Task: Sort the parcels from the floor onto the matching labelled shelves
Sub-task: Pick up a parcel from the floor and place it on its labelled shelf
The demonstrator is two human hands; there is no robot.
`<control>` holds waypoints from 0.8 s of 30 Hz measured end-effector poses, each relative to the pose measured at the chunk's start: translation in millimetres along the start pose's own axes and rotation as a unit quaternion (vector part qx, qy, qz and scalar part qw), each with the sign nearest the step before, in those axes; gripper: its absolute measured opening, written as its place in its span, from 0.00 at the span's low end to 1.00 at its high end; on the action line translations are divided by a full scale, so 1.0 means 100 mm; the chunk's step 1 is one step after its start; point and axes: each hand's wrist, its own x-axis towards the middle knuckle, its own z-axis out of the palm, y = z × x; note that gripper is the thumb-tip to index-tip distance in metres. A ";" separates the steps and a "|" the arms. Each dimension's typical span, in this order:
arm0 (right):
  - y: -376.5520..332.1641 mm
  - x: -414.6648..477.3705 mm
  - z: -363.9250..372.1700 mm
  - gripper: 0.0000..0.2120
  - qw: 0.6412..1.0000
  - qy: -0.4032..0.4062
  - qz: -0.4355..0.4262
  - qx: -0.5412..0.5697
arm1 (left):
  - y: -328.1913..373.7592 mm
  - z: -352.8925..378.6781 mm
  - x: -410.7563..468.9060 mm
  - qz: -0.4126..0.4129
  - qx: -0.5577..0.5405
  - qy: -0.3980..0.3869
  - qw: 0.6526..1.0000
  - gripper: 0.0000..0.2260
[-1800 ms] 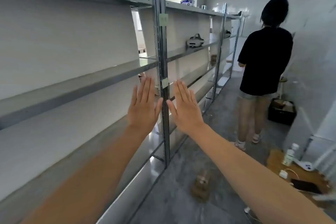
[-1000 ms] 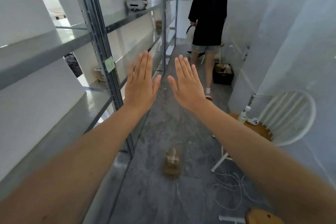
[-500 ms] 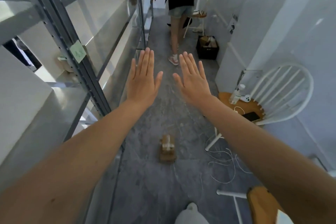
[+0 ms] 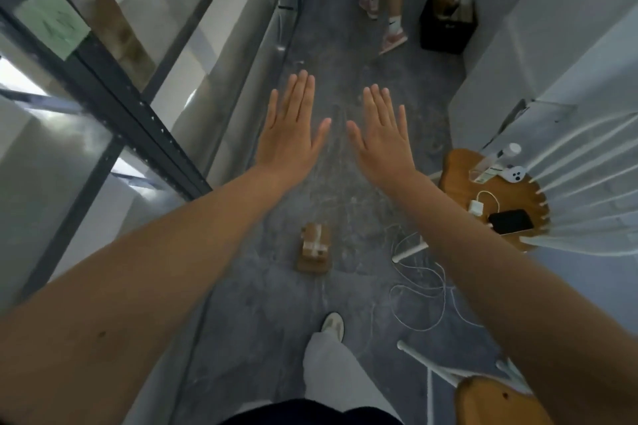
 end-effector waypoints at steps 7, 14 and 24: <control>0.59 0.33 0.82 0.30 0.996 -0.071 0.030 0.034 | -0.06 0.91 0.25 -0.051 -0.061 -0.069 0.994 0.31; 0.93 0.23 1.97 0.30 0.979 -0.163 0.087 0.082 | -0.46 1.97 0.17 -0.151 -0.123 -0.138 0.971 0.28; 1.62 0.11 3.81 0.29 0.954 -0.222 0.163 0.116 | -1.20 3.85 -0.34 -0.271 -0.199 -0.234 0.912 0.26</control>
